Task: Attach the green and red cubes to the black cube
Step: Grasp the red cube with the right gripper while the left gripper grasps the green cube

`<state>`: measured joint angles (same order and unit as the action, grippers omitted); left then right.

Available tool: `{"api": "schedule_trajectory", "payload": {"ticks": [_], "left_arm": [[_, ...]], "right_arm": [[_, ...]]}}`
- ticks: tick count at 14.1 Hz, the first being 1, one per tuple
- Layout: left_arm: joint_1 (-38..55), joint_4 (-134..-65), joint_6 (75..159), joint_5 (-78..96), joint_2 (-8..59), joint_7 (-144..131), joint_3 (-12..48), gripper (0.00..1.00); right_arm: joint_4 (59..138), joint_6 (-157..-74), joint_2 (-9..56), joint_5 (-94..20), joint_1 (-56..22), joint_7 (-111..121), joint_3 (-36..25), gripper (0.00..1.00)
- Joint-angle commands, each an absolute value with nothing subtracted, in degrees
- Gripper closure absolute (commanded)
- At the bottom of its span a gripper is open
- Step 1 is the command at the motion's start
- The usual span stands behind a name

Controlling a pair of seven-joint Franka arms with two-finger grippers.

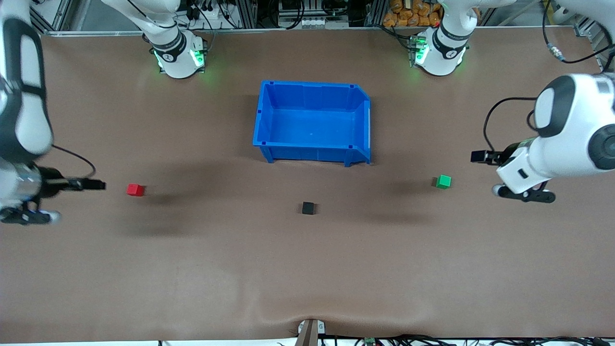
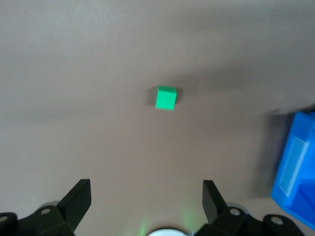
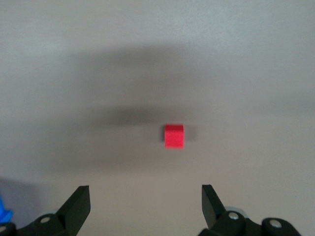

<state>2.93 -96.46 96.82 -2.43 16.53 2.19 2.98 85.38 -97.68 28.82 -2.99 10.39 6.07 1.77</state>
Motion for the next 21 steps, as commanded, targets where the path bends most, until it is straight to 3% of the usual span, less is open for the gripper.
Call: {"api": "schedule_trajectory", "payload": {"ticks": [1, 10, 11, 12, 14, 15, 21], "left_arm": [[2.6, -103.3, 103.9, -2.6, 14.9, 1.8, 3.2, 0.00], [3.1, -121.7, 131.8, -2.5, 17.2, -1.3, 4.6, 0.00], [2.9, -122.1, 133.8, -2.5, 18.6, -1.3, 4.6, 0.00], [3.2, -121.9, 135.5, -2.5, 20.6, -1.3, 4.5, 0.00], [3.4, -121.6, 139.8, -2.5, 23.6, -1.4, 4.5, 0.00], [3.5, -121.5, 141.2, -2.5, 24.8, -1.3, 4.5, 0.00], [3.7, -119.9, 142.1, -5.5, 28.5, 0.1, 4.5, 0.00]], "right_arm": [[84.1, -100.1, 35.3, -4.1, 12.3, 5.4, 2.7, 0.00], [89.8, -105.7, 42.6, -2.6, 13.9, 5.9, 2.6, 0.04], [90.0, -105.6, 42.7, -2.6, 13.8, 6.1, 2.6, 0.16], [90.1, -105.6, 42.9, -2.5, 13.8, 6.2, 2.6, 0.35], [90.2, -105.6, 43.4, -2.5, 13.5, 6.2, 2.6, 0.94], [90.2, -105.4, 43.4, -2.5, 13.5, 5.8, 2.6, 1.00], [85.9, -101.1, 43.0, -8.1, 11.5, -17.3, 5.9, 1.00]]}}
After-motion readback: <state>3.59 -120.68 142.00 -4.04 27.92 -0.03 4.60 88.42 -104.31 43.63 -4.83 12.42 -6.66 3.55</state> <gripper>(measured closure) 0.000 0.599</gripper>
